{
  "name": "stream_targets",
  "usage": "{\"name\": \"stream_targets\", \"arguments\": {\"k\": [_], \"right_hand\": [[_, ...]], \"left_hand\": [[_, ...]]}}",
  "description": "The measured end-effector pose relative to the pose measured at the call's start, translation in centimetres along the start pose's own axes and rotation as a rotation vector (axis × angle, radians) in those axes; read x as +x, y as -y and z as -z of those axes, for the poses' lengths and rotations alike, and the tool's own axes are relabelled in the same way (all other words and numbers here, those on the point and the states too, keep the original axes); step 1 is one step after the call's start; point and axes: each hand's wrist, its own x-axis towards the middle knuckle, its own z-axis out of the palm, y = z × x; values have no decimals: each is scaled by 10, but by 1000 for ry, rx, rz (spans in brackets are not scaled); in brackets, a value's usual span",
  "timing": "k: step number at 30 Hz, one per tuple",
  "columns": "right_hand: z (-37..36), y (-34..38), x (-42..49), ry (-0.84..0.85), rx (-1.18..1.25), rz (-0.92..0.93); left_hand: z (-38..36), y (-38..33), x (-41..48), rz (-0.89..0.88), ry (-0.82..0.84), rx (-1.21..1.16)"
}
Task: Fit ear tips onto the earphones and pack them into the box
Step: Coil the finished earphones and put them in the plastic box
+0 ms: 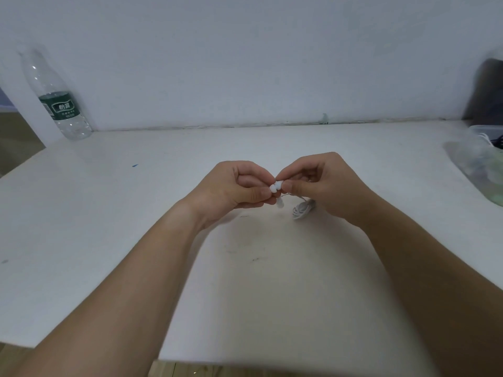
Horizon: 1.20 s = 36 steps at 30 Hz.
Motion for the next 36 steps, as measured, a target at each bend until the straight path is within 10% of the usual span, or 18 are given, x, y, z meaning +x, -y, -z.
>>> {"name": "stream_targets", "arguments": {"k": [21,26,32,36], "right_hand": [[-5,2,-1,-59,-34,-5],[3,6,-1,-191,-274,-45],[18,6,-11,211,-665,-307],[16,0,-11,136,-668,-277]], "left_hand": [[-4,2,3,-3,10,-43],[-6,10,9,-41,-148,124],[-9,20,13,-114,-145,581],[-15,24,18,-142,-165,709]]}}
